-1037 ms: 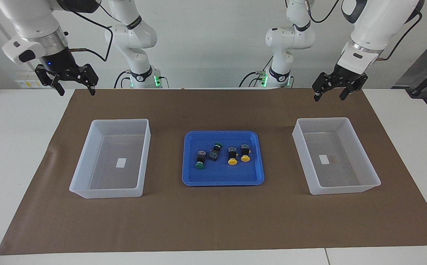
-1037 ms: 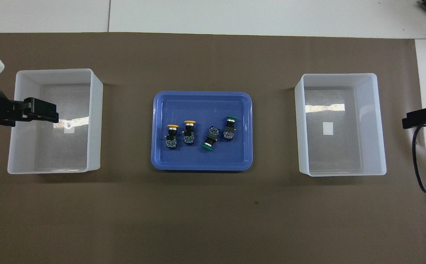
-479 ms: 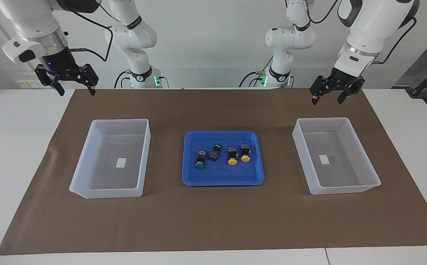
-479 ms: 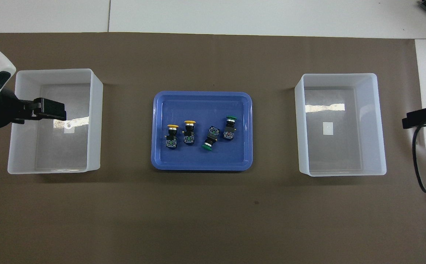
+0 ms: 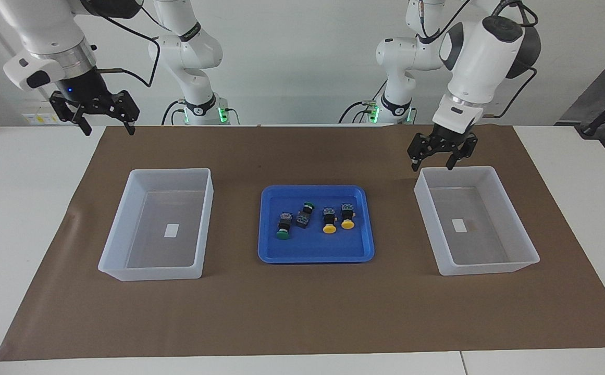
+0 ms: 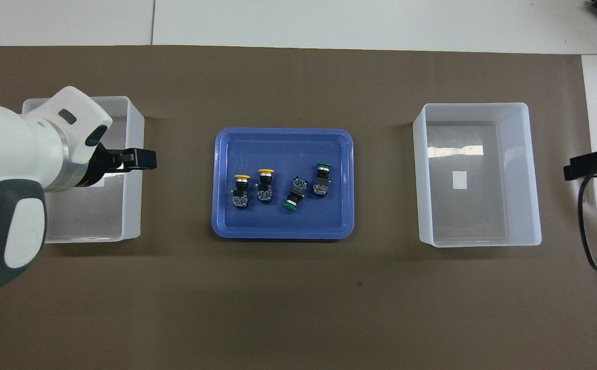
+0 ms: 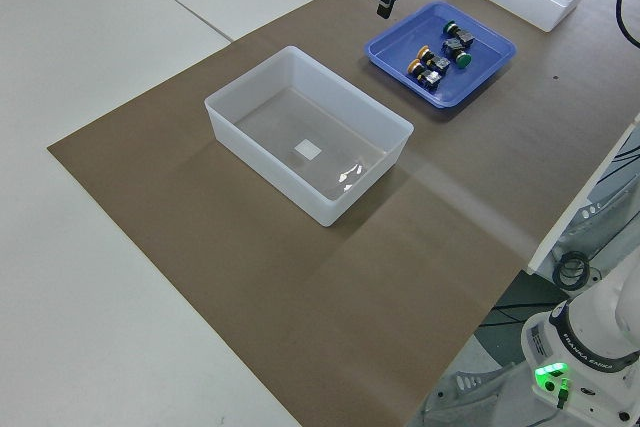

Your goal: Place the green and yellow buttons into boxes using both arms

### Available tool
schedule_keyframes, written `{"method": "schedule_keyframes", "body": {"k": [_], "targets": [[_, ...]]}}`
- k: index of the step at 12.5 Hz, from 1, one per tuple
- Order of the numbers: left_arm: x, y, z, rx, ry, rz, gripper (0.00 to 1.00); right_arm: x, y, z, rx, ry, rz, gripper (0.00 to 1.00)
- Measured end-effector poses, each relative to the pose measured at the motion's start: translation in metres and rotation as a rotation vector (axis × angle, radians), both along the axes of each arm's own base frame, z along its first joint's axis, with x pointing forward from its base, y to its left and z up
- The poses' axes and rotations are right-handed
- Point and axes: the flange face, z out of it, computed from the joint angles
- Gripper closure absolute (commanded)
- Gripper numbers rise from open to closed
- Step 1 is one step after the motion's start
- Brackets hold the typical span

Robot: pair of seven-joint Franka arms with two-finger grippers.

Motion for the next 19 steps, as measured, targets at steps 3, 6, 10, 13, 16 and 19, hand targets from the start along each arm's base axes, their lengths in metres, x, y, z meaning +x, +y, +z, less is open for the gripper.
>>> {"method": "schedule_keyframes", "body": {"k": [3,6,10,13,16,19], "targets": [[0.004,-0.055,-0.05,-0.028,-0.008,0.023,0.0,0.0,0.0,0.0,0.0,0.0,0.0,0.0],[0.012,-0.077,-0.088,-0.047,-0.035,0.019,0.0,0.0,0.0,0.0,0.0,0.0,0.0,0.0],[0.003,-0.08,-0.125,-0.048,-0.042,0.008,0.0,0.0,0.0,0.0,0.0,0.0,0.0,0.0],[-0.002,-0.109,-0.164,-0.049,-0.031,-0.037,0.0,0.0,0.0,0.0,0.0,0.0,0.0,0.0],[-0.001,-0.113,-0.186,-0.04,-0.013,-0.053,0.0,0.0,0.0,0.0,0.0,0.0,0.0,0.0],[-0.009,-0.134,-0.211,-0.037,0.0,-0.092,0.0,0.0,0.001,-0.002,0.003,0.004,-0.013,0.0]]}}
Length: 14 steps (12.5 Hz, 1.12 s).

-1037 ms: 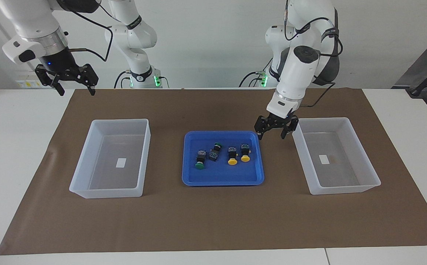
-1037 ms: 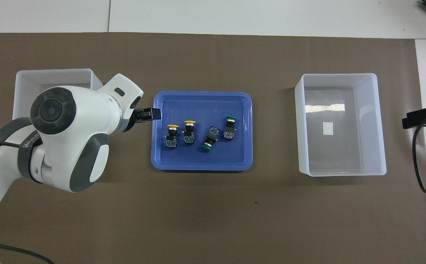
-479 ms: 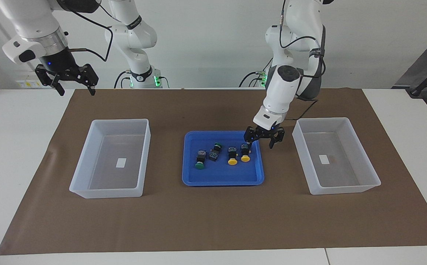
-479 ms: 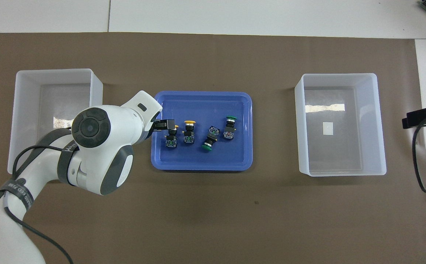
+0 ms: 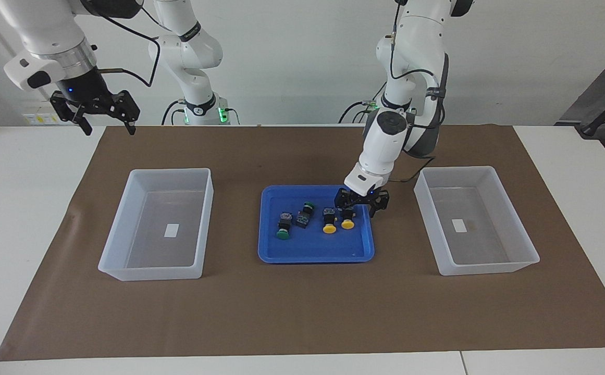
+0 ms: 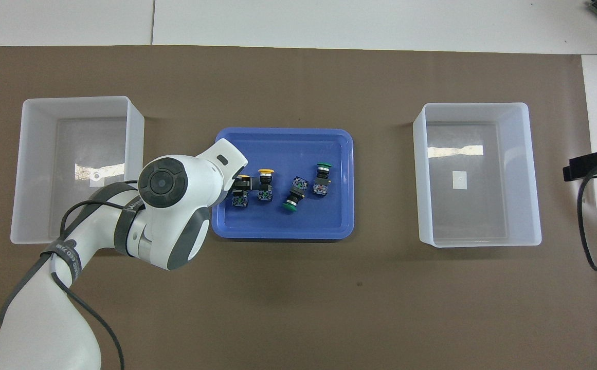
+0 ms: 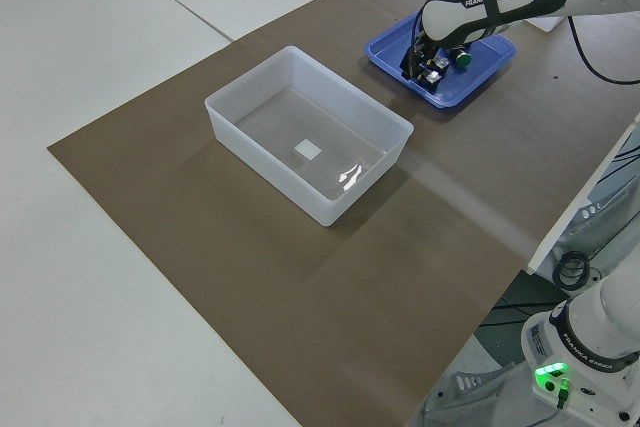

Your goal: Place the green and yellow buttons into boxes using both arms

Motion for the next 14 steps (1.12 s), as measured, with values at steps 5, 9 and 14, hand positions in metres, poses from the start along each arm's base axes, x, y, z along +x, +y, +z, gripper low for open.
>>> {"method": "schedule_keyframes", "body": {"k": [5,9,14], "targets": [[-0.004,-0.009,-0.002,-0.001,-0.003,-0.015,0.14,0.0,0.002,-0.008,0.002,0.012,-0.079,0.0],[-0.004,-0.008,-0.009,0.003,0.005,-0.014,0.3,-0.002,0.013,-0.01,0.003,0.016,-0.059,0.0],[-0.002,-0.007,-0.025,-0.007,-0.012,-0.006,0.74,-0.001,0.043,-0.013,0.002,0.014,-0.043,0.0]]}}
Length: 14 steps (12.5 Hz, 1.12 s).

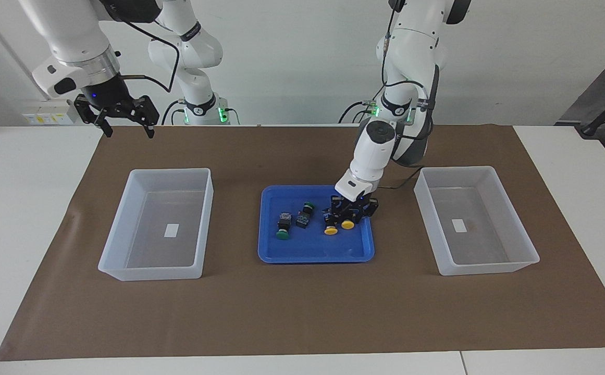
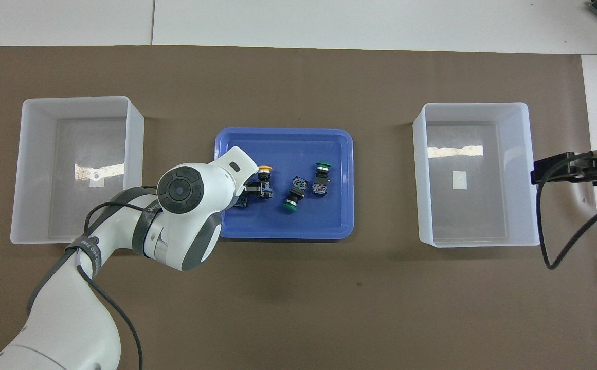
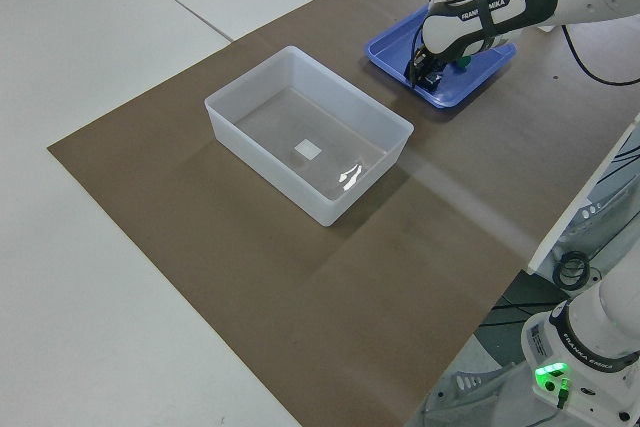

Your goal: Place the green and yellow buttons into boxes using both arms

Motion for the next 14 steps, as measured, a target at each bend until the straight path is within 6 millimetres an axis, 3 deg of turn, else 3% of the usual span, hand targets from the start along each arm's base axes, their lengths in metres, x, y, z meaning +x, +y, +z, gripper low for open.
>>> {"method": "schedule_keyframes", "body": {"k": [2,4,6,8,11,12,14], "targets": [[0.001,0.002,-0.002,-0.002,-0.004,0.007,0.96,0.005,0.009,-0.006,0.001,-0.032,-0.002,0.0],[0.002,0.003,-0.001,-0.003,-0.005,0.015,1.0,0.011,0.029,-0.027,0.006,-0.062,0.0,0.0],[0.01,0.008,0.005,0.0,0.0,0.031,1.0,0.016,0.073,-0.053,0.016,-0.084,-0.045,0.0],[0.037,0.025,0.035,0.017,0.033,0.073,1.0,0.028,0.126,-0.089,0.043,-0.099,-0.108,0.0],[0.081,0.091,0.119,0.026,0.064,0.182,1.0,0.046,0.198,-0.156,0.08,-0.104,-0.21,0.0],[0.089,0.118,0.137,0.027,0.054,0.214,1.0,0.049,0.22,-0.175,0.095,-0.114,-0.258,0.0],[0.103,0.176,0.146,0.049,0.035,0.233,1.0,0.052,0.258,-0.213,0.124,-0.131,-0.356,0.0]]}}
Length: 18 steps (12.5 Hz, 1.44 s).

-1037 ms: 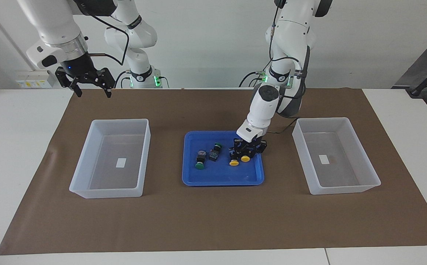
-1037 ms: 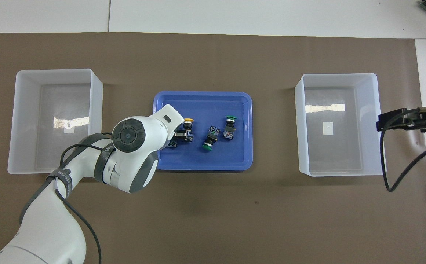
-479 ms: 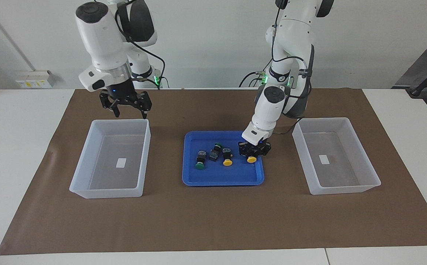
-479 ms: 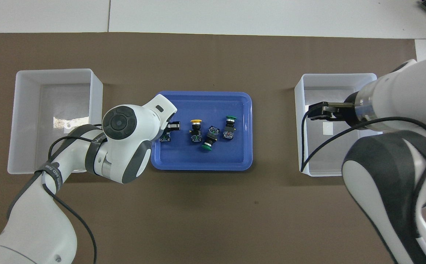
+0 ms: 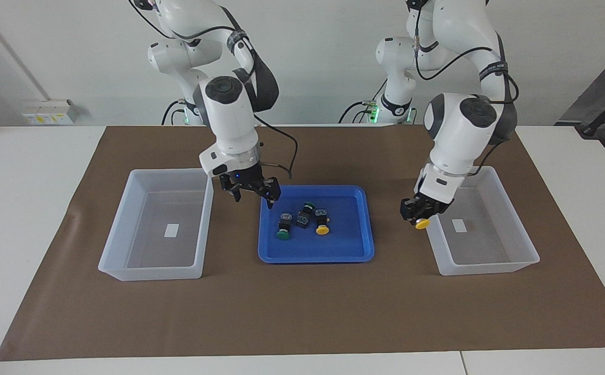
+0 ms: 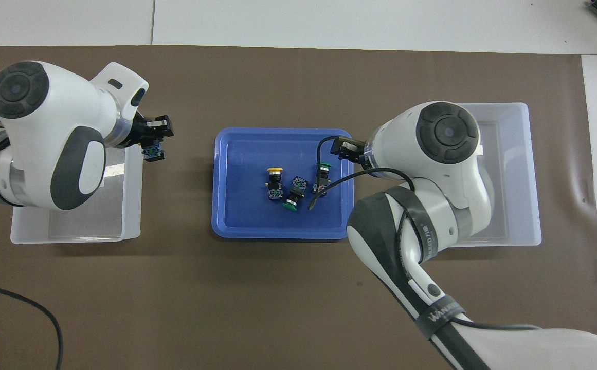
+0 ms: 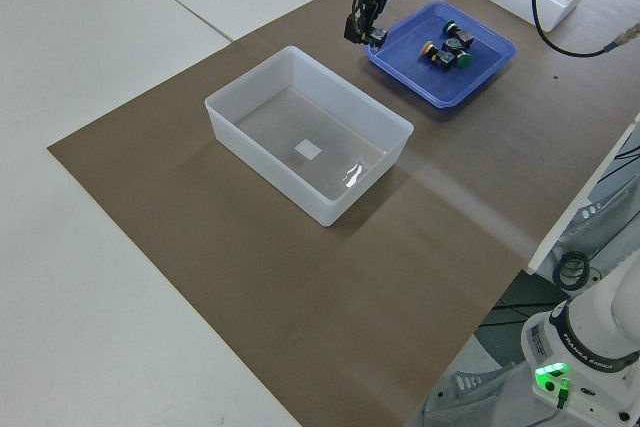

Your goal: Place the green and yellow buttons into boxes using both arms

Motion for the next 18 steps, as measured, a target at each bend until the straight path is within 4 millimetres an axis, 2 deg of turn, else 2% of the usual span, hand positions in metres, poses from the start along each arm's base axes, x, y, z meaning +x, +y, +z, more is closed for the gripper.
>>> {"method": "schedule_keyframes", "body": {"k": [1,3,5,6,9,10,11,12,15,17,18], "targets": [[0.005,0.03,-0.001,0.011,-0.002,-0.016,1.0,0.002,0.013,-0.019,0.012,-0.011,-0.018,0.0],[0.01,0.086,-0.005,0.035,-0.002,-0.086,1.0,0.012,0.021,-0.046,0.03,-0.056,-0.001,0.0],[0.008,0.125,-0.016,0.054,-0.001,-0.162,1.0,0.017,0.029,-0.065,0.038,-0.09,0.044,0.0],[0.005,0.134,-0.03,0.061,-0.014,-0.18,1.0,0.013,0.039,-0.076,0.034,-0.085,0.07,0.0],[-0.014,0.128,-0.086,0.063,-0.021,-0.205,0.99,0.002,0.059,-0.1,0.0,-0.073,0.15,0.0],[-0.02,0.126,-0.096,0.063,-0.008,-0.22,0.85,0.002,0.058,-0.106,-0.013,-0.068,0.177,0.05],[-0.025,0.126,-0.104,0.063,0.006,-0.235,0.56,0.001,0.055,-0.111,-0.024,-0.062,0.196,0.13],[-0.029,0.126,-0.112,0.062,0.02,-0.247,0.01,0.001,0.052,-0.115,-0.031,-0.058,0.206,0.22],[-0.033,0.124,-0.119,0.064,0.019,-0.264,0.0,0.003,0.05,-0.116,-0.033,-0.068,0.209,0.54],[-0.029,0.124,-0.113,0.067,0.003,-0.266,0.0,0.002,0.05,-0.12,-0.035,-0.063,0.211,1.0],[-0.023,0.125,-0.104,0.068,-0.008,-0.266,0.0,0.002,0.05,-0.121,-0.036,-0.062,0.211,1.0]]}}
